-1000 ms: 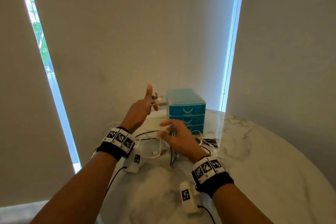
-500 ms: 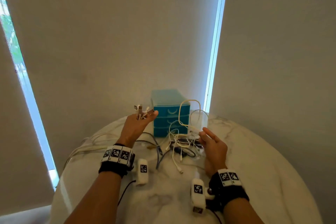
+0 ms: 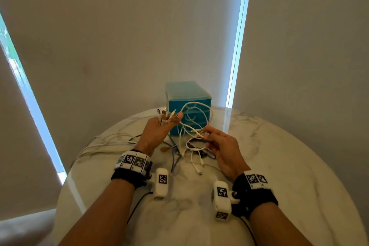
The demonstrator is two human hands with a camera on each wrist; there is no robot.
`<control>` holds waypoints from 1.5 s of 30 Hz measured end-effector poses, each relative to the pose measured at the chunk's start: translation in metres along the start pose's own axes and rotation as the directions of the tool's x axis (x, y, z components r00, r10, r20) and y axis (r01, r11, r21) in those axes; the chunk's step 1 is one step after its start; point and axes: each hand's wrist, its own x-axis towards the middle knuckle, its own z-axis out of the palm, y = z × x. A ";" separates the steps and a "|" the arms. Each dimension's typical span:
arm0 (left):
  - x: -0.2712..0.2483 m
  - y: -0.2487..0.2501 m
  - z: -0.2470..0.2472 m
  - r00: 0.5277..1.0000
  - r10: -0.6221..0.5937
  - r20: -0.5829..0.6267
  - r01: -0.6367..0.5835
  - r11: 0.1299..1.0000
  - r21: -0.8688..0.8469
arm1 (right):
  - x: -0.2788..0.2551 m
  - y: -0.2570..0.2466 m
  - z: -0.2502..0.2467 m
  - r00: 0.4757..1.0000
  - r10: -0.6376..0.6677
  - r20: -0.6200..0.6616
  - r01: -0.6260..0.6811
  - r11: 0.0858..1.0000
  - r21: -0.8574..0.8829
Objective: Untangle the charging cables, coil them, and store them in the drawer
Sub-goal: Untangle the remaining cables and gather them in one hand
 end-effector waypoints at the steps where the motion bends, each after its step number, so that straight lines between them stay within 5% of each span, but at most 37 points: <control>1: 0.000 -0.002 0.000 1.000 0.014 0.002 -0.014 1.000 -0.004 | -0.001 0.002 0.002 1.000 0.010 0.016 -0.009 0.999 -0.048; 10: -0.002 0.004 -0.007 0.979 0.085 -0.183 -0.124 0.969 -0.215 | -0.010 0.001 0.004 0.989 -0.036 -0.146 0.011 0.985 -0.169; 15: -0.008 0.008 -0.007 0.982 0.091 -0.167 -0.128 0.966 -0.225 | -0.012 -0.003 0.001 0.922 -0.261 -0.284 0.173 0.938 -0.301; 18: -0.015 0.015 -0.005 0.985 0.058 -0.162 -0.094 0.971 -0.219 | -0.013 -0.005 0.005 0.889 -0.430 -0.158 0.326 0.837 -0.440; 21: -0.016 0.017 -0.005 0.984 0.064 -0.166 -0.099 0.973 -0.211 | -0.014 -0.001 0.015 0.893 -0.446 0.060 0.413 0.759 -0.504; 26: -0.011 0.011 -0.012 0.993 0.092 -0.070 -0.113 0.912 -0.394 | -0.012 0.006 0.016 0.909 -0.415 0.042 0.354 0.715 -0.603; 32: -0.012 0.008 -0.007 0.998 0.069 0.006 -0.065 0.965 -0.256 | -0.022 -0.012 0.024 0.882 -0.441 -0.168 0.354 0.852 -0.385; 38: -0.017 0.015 -0.004 0.992 0.012 0.122 -0.001 0.996 -0.092 | -0.020 -0.012 0.024 0.927 -0.309 -0.212 0.266 0.941 -0.209; 45: -0.022 0.022 -0.004 0.949 -0.018 0.316 -0.015 0.995 0.101 | -0.021 -0.011 0.022 0.930 -0.301 -0.209 0.258 0.943 -0.210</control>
